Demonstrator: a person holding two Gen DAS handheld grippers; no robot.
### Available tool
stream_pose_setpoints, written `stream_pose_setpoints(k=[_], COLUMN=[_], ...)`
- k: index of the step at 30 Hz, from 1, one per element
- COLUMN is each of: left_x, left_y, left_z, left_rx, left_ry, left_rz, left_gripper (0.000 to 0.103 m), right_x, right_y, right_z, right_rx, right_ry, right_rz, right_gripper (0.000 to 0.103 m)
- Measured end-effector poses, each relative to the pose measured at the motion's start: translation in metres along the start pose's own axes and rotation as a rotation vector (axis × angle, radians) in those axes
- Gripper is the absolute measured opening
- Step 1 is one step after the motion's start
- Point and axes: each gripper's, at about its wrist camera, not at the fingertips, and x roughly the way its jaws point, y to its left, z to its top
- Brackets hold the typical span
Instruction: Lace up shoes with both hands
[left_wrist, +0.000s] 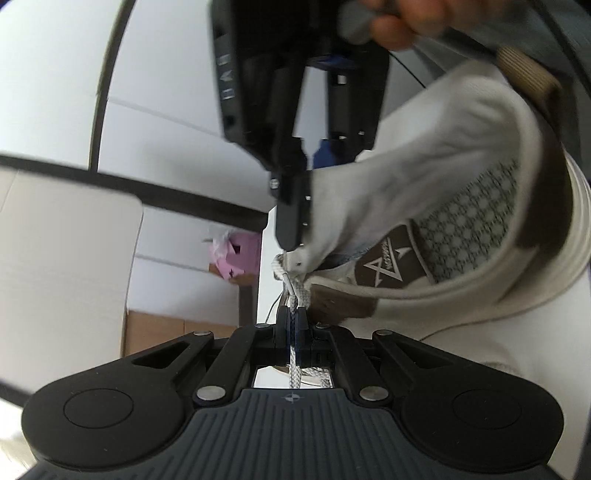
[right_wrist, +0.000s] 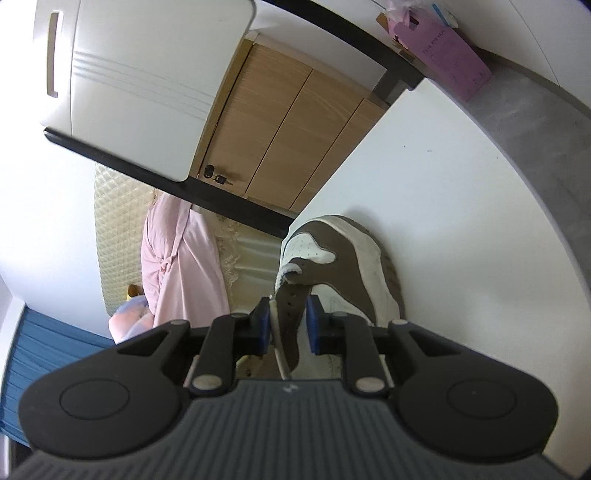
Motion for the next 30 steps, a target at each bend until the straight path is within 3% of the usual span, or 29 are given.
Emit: stream_pose_setpoints(k=[7, 18, 30], left_x=[0.001, 0.005, 0.006], left_y=[-0.011, -0.014, -0.014], left_z=[-0.002, -0.006, 0.003], left_rx=[0.125, 0.054, 0.169], left_ry=[-0.016, -0.031, -0.034], left_rz=[0.003, 0.029, -0.002], left_gripper=[0.002, 0.002, 0.002], right_x=[0.001, 0.001, 0.003], right_y=[-0.002, -0.005, 0.008], right_z=[0.002, 0.002, -0.002], right_rx=[0.016, 0.014, -0.103], right_ry=[0.000, 0.004, 0.012], right_rz=[0.007, 0.007, -0.039], right_gripper=[0.021, 0.021, 0.021])
